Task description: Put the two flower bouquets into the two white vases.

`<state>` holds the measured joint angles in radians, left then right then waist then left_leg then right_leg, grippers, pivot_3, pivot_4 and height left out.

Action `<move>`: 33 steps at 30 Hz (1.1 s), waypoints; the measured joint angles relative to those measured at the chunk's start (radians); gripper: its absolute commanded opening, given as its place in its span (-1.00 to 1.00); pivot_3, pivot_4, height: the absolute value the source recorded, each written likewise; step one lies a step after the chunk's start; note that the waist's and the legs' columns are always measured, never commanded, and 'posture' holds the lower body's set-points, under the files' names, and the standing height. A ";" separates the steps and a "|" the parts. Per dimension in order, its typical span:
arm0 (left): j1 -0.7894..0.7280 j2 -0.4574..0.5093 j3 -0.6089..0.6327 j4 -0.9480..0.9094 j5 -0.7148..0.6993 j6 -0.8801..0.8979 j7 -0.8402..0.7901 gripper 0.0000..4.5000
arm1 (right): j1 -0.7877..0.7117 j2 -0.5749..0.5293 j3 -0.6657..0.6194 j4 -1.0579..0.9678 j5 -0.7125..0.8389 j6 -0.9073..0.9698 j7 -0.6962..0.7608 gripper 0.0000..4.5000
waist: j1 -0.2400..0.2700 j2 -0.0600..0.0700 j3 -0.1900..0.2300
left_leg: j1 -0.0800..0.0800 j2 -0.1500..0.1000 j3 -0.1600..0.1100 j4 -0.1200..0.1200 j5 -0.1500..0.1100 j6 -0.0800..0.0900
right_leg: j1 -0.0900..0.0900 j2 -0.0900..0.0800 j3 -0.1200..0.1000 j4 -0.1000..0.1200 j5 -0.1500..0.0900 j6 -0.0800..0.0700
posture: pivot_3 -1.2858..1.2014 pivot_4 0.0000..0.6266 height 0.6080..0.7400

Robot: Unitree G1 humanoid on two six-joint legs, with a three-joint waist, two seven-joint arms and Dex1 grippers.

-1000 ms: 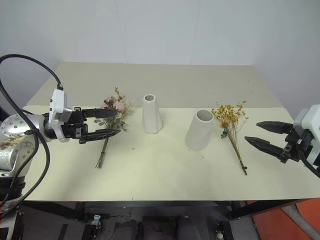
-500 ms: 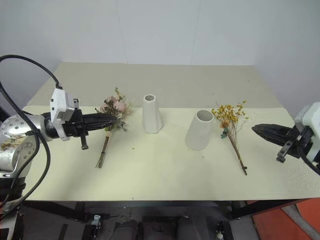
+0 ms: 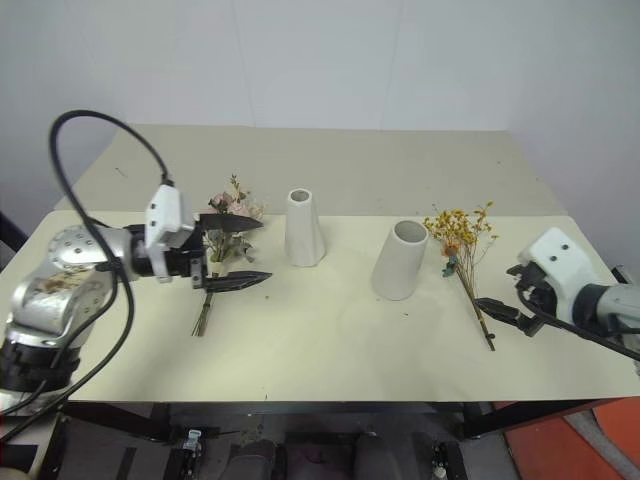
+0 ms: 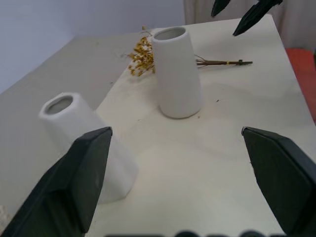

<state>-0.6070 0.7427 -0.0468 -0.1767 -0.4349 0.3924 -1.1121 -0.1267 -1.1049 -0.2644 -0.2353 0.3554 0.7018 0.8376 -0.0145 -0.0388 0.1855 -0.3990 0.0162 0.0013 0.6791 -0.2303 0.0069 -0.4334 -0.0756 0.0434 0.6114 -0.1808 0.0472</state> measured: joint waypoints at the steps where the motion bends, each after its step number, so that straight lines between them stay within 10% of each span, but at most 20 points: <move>1: -0.024 -0.011 -0.026 0.009 0.025 -0.004 0.004 0.97 | -0.051 0.004 0.050 0.023 -0.019 0.020 -0.014 1.00 | -0.002 0.000 0.000 | 0.000 0.000 0.000 0.000 0.000 0.000 | 0.000 0.000 0.000 0.000 0.000 0.000 | 0.03 -0.52 1.00; 9: -0.092 -0.082 -0.153 0.039 0.120 -0.020 -0.012 0.97 | -0.332 0.115 0.308 0.234 -0.143 0.138 -0.089 1.00 | -0.003 0.000 0.000 | -0.003 0.000 0.000 0.001 0.000 0.000 | -0.003 0.000 0.000 0.000 0.001 -0.001 | 0.03 -0.52 1.00; 18: -0.095 -0.090 -0.184 0.059 0.198 -0.046 -0.006 0.97 | -0.489 0.254 0.315 0.485 -0.170 0.230 -0.192 1.00 | -0.002 0.000 0.000 | -0.004 -0.001 0.000 0.000 0.000 0.000 | -0.004 0.000 0.000 0.001 0.003 -0.004 | 0.03 -0.52 1.00; 33: -0.070 -0.081 -0.172 0.055 0.200 -0.046 -0.004 1.00 | -0.510 0.269 0.291 0.577 -0.177 0.231 -0.198 -0.97 | -0.005 0.001 0.000 | -0.004 0.000 0.000 0.000 0.000 0.000 | -0.004 0.000 0.000 0.001 0.004 -0.005 | 0.03 -0.52 1.00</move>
<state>-0.6775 0.6613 -0.2187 -0.1215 -0.2349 0.3465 -1.1166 -0.6366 -0.8359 0.0263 0.3417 0.1789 0.9326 0.6391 -0.0195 -0.0381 0.1857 -0.4033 0.0157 0.0008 0.6795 -0.2302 0.0070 -0.4378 -0.0755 0.0436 0.6121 -0.1769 0.0426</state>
